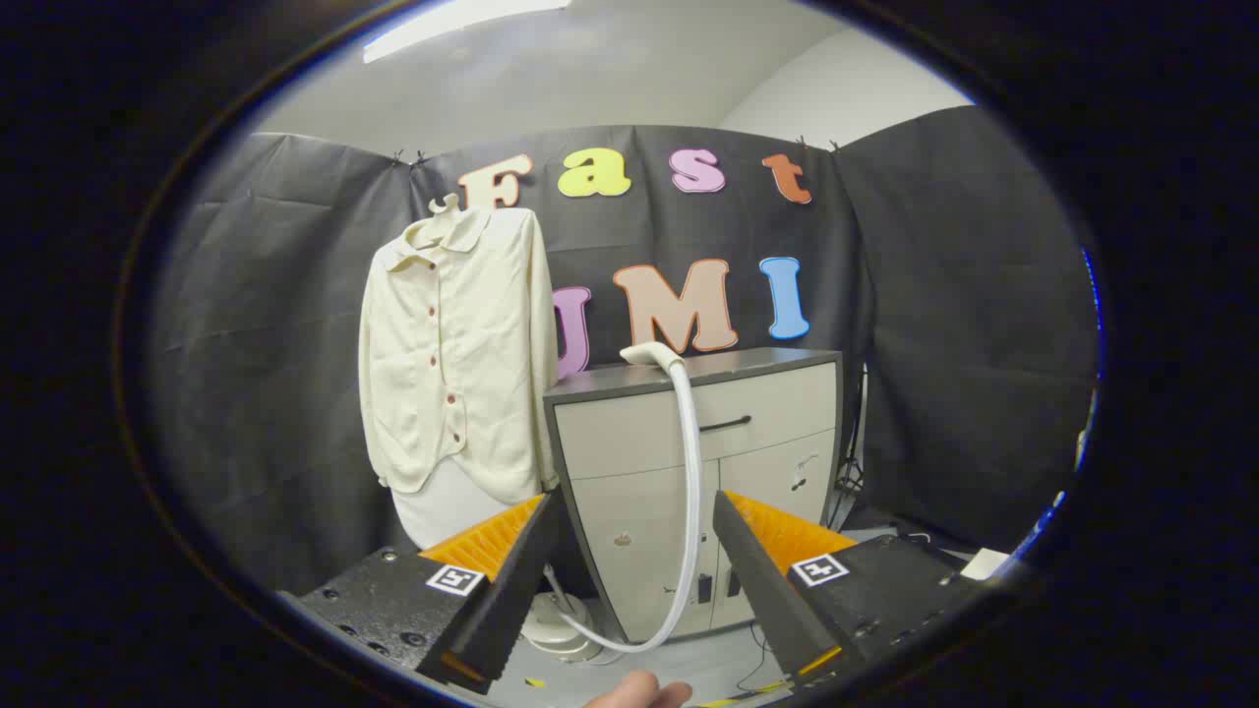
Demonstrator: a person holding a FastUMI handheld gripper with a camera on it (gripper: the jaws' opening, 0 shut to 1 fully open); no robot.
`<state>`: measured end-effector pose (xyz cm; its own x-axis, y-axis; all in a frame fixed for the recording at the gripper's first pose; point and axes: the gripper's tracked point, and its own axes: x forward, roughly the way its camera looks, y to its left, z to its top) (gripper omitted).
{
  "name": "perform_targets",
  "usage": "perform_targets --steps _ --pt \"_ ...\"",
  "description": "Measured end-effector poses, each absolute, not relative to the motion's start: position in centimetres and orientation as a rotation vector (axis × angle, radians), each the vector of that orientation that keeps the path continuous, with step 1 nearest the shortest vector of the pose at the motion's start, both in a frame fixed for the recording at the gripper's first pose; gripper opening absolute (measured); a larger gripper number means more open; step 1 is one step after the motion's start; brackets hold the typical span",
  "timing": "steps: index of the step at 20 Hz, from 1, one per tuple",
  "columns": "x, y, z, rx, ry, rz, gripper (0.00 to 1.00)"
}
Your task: Iron the clothes twice with a garment steamer, once on the left side and once on the right side.
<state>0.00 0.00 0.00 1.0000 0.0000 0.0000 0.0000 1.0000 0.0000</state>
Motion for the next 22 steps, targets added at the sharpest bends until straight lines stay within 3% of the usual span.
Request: perform_targets --steps 15,22 --pt "2.9 1.0 -1.2 0.009 0.028 0.0 0.98" --pt "9.4 2.0 2.3 -0.03 0.008 0.037 0.98"
